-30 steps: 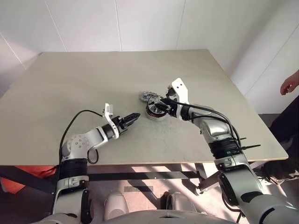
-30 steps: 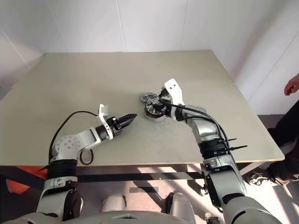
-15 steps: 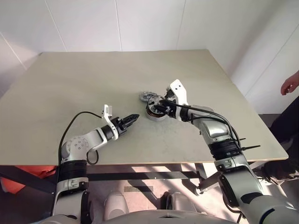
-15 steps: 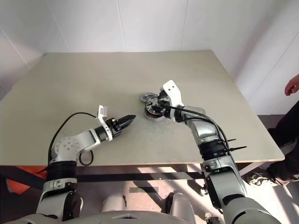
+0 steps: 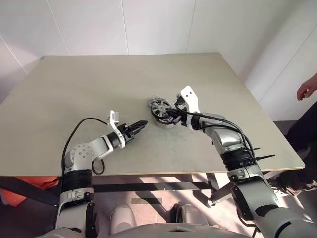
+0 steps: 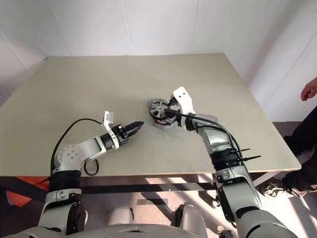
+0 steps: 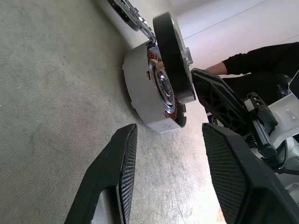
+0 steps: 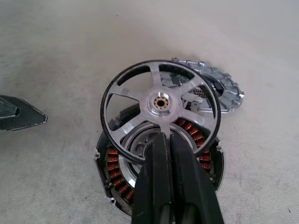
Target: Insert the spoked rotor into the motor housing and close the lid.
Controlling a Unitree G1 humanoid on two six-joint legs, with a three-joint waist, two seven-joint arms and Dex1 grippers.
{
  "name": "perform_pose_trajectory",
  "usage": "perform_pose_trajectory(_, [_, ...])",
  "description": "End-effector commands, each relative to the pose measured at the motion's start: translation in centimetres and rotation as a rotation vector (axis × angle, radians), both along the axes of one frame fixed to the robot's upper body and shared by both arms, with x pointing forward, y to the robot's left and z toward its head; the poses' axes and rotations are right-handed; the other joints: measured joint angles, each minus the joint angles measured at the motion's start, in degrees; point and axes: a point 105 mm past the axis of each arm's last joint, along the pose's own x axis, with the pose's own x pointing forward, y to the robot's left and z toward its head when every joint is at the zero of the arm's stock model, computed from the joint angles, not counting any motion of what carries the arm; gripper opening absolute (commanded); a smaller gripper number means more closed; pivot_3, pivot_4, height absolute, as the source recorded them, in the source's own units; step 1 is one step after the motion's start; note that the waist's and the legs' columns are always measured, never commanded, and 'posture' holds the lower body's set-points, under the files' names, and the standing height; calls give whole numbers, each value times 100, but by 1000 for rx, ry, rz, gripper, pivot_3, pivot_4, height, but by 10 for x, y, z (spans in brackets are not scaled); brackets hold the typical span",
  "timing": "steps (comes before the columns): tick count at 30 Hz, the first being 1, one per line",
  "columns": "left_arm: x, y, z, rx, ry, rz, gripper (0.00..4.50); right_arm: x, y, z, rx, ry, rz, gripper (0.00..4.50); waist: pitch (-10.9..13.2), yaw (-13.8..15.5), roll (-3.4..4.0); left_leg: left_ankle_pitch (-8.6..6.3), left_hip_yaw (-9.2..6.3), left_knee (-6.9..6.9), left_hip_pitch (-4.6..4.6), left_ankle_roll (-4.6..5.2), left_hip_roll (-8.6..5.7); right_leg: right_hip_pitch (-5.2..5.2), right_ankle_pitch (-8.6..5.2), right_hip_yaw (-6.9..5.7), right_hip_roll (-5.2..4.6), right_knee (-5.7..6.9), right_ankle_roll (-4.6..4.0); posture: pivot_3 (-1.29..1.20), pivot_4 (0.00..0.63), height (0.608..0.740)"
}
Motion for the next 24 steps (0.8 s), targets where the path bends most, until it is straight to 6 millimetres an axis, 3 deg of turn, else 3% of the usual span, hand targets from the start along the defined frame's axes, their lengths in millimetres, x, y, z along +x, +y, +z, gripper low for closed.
perform_pose_trajectory(1, [4,0,15,2,-64,0,2336,3,1,13,10,-48,4,19,0,1,0,0,0,0,0,0,0,0,0,0,0,0,0,0,0,740])
perform_pose_trajectory(9, [4,-1,15,1,-62,-2,2336,3,1,22,12,-85,11,19,0,1,0,0,0,0,0,0,0,0,0,0,0,0,0,0,0,740])
perform_pose_trajectory(20, [2,-3,13,4,-58,-5,2336,7,20,33,52,-88,74,19,0,-4,0,0,0,0,0,0,0,0,0,0,0,2,0,0,0,740])
perform_pose_trajectory(24, [1,-2,12,6,-57,0,2336,11,30,34,42,-104,87,941,0,-5,0,0,0,0,-1,0,0,0,0,-1,0,1,-1,0,0,740])
